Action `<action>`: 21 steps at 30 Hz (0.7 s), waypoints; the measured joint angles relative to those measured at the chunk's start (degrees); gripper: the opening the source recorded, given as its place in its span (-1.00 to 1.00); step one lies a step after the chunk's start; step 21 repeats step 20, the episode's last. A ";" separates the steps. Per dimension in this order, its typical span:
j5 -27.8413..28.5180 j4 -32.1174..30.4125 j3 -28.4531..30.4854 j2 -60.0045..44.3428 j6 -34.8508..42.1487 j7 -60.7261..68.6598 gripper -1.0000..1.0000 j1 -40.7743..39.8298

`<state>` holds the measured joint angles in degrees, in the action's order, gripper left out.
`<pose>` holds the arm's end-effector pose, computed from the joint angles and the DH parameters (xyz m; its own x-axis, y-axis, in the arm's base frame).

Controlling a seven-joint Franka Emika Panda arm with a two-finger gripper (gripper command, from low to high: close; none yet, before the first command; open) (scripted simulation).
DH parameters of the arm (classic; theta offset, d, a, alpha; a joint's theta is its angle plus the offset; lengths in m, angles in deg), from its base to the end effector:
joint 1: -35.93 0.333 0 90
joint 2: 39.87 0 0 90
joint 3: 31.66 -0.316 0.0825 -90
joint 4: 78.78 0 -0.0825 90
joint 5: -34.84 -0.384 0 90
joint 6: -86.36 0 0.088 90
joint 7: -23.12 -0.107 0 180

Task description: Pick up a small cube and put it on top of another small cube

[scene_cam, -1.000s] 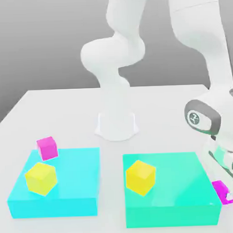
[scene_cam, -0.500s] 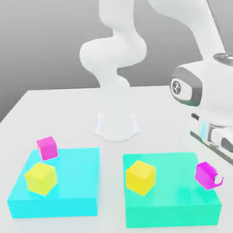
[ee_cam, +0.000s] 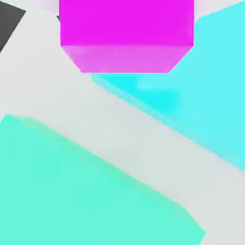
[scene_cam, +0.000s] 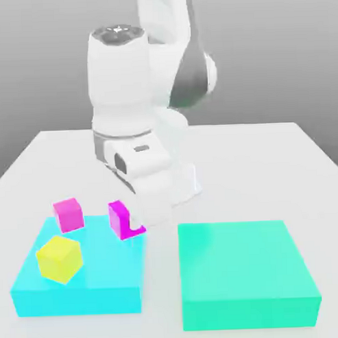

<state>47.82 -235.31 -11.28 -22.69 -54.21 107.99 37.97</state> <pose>0.3709 -0.1144 0.3098 0.2191 0.9748 -0.0413 0.9757 -0.2187 0.0126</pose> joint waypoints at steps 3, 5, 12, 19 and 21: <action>4.04 -2.25 3.81 4.61 2.02 6.42 -1.00 -4.31; 6.91 -3.73 6.24 7.76 3.42 10.57 -1.00 -7.31; 12.49 -9.17 14.38 13.09 3.31 19.96 -1.00 -14.79; 12.26 -11.43 18.72 2.65 -9.26 21.14 1.00 -12.72; 12.26 -11.43 18.72 2.65 -9.26 21.14 1.00 -12.72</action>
